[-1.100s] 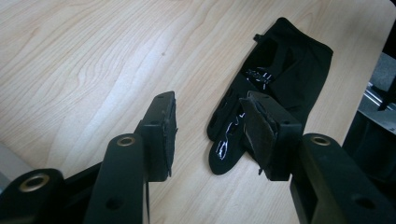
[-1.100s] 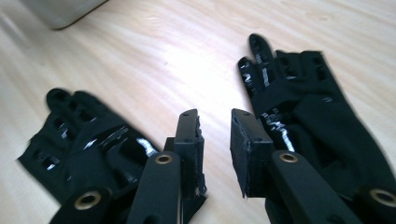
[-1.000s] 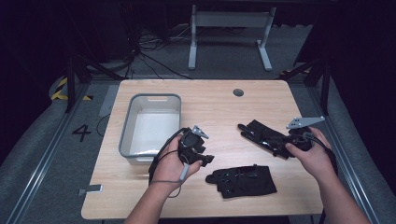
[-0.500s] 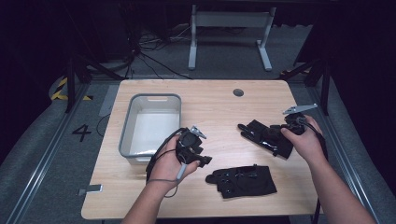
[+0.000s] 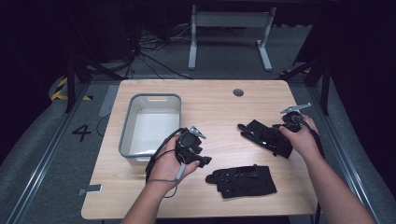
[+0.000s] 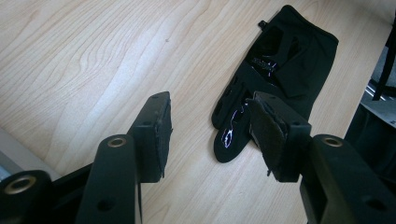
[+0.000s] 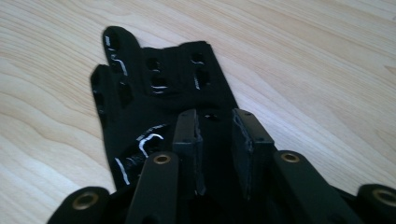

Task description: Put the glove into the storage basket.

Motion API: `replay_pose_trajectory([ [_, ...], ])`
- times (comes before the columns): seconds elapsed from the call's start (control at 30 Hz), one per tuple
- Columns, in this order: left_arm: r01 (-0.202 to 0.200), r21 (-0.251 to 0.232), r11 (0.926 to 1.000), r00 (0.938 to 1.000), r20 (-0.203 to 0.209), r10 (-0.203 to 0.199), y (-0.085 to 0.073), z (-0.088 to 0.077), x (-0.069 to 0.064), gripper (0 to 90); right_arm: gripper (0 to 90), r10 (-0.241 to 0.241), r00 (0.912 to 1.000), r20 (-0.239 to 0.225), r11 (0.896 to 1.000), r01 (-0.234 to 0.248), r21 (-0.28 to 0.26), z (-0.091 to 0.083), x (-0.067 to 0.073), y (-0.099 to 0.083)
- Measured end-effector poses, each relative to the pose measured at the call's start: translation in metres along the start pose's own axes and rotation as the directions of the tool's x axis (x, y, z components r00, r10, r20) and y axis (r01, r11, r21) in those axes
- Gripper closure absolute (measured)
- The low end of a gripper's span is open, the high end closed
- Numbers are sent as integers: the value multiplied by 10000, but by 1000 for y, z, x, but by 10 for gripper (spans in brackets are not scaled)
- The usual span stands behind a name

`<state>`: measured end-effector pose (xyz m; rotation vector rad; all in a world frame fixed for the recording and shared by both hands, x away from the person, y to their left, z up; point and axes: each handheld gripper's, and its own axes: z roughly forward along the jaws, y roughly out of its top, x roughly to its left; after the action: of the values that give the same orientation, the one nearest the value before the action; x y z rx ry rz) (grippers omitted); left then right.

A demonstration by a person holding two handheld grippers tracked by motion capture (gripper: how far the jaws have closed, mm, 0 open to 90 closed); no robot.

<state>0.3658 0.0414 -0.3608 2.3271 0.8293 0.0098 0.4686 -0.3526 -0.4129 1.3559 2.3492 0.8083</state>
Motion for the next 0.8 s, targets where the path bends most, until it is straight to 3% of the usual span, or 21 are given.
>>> replay_pose_trajectory([
  [0.23,-18,53,10000,10000,-16,18,1,2,-2,475,657,199,9995,237,9994,-205,280,3,-12,-9],
  [0.33,-14,86,10000,10000,-45,14,1,3,-2,467,593,299,9995,134,9986,-305,431,6,-15,-12],
  [0.37,-4,102,9999,10000,-47,4,1,3,-2,464,518,229,9996,167,9988,-236,430,8,-16,-13],
  [0.5,-6,112,9999,10000,-46,7,1,4,-2,460,490,273,9996,93,9980,-278,562,12,-19,-15],
  [0.6,-23,72,10000,10000,-38,23,1,3,-2,459,491,380,9993,-2,9973,-379,634,16,-22,-17],
  [0.67,-25,69,10000,10000,-56,25,1,3,-2,456,555,684,9972,-292,9957,-664,653,16,-23,-18],
  [0.8,-39,87,10000,10000,-65,40,1,3,-2,455,626,729,9966,-385,9951,-701,703,16,-22,-17],
])
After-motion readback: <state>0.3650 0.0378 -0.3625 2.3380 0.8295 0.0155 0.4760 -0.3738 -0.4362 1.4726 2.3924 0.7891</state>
